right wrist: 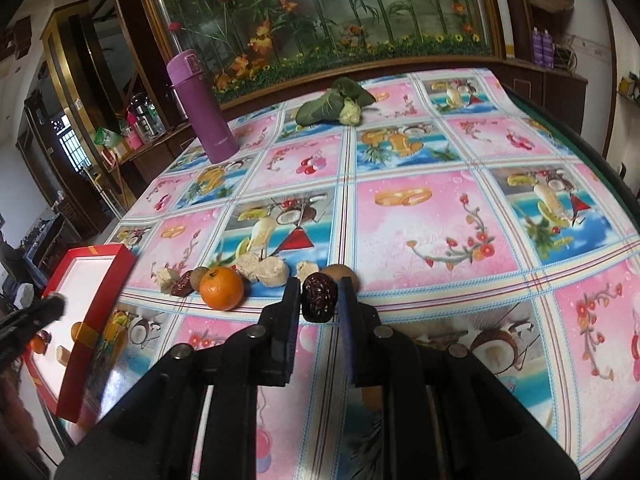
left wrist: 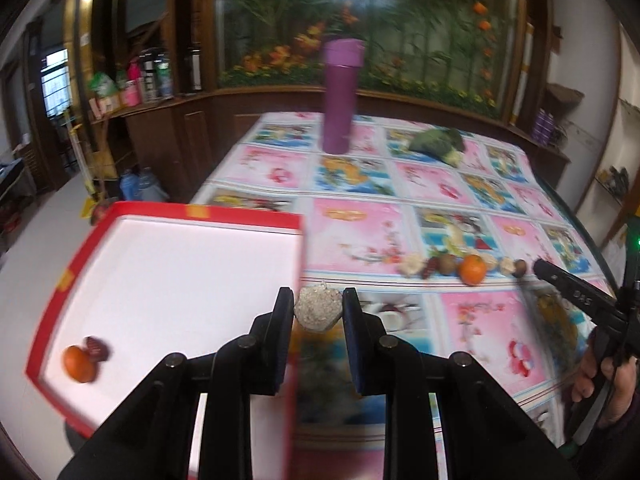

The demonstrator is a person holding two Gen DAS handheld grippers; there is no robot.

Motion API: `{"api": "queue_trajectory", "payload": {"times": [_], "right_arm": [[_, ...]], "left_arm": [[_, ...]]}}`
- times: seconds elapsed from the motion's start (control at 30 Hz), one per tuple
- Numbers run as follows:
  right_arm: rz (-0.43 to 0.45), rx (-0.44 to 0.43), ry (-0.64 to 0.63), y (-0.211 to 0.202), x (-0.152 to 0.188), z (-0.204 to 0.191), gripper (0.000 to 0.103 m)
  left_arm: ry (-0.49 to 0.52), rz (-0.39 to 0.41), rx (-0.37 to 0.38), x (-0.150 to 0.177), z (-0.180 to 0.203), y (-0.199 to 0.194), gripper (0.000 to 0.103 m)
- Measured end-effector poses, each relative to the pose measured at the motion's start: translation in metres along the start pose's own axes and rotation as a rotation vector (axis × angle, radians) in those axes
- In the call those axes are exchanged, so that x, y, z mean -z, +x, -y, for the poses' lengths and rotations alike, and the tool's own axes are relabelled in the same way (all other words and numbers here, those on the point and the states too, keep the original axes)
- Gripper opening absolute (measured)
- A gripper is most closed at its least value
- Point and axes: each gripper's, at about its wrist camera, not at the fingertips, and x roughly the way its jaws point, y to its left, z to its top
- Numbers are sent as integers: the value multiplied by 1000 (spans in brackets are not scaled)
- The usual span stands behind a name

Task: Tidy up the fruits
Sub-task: 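Carry the cake and the date over the red-rimmed tray with both tools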

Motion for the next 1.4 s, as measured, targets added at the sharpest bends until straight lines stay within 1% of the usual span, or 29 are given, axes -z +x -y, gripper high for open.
{"api": "queue_trajectory", "payload": {"times": [0.17, 0.23, 0.3, 0.4, 0.47, 0.6, 0.67, 0.77, 0.87, 0.97, 1.0, 1.07, 1.3, 1.4], "right_arm": [[-2, -25, 12, 0, 0, -6, 21], [3, -44, 11, -1, 1, -17, 21], [-9, -91, 10, 2, 1, -35, 21], [-26, -153, -26, 8, 0, -72, 21], [-46, -216, -76, 14, -3, -110, 21], [-58, -289, -176, 21, -8, -174, 21], [-77, -332, -218, 28, -11, -206, 21], [-105, -353, -260, 39, -12, -240, 21], [-136, -373, -280, 51, -9, -266, 21], [-168, -380, -295, 60, -5, -284, 21], [-185, -376, -302, 65, -2, -291, 21], [-219, -367, -316, 74, 2, -302, 21], [-328, -332, -312, 103, 14, -315, 21], [-355, -323, -309, 109, 19, -318, 21]], "left_arm": [[-59, 19, -55, -2, -41, -7, 23], [-78, 25, -78, -4, -58, -8, 23], [-95, 29, -99, -6, -74, -8, 23], [-124, 28, -129, -9, -96, -6, 23], [-145, 20, -138, -11, -109, -3, 23], [-159, 12, -177, -17, -133, 5, 23], [-167, 11, -192, -20, -144, 7, 24], [-178, 3, -218, -23, -159, 12, 23], [-175, -18, -218, -23, -165, 21, 24], [-161, -65, -202, -21, -168, 36, 24], [-153, -91, -193, -20, -168, 44, 24], [-150, -116, -174, -19, -169, 51, 24], [-123, -179, -158, -14, -168, 65, 24], [-118, -206, -157, -11, -170, 68, 24]]}}
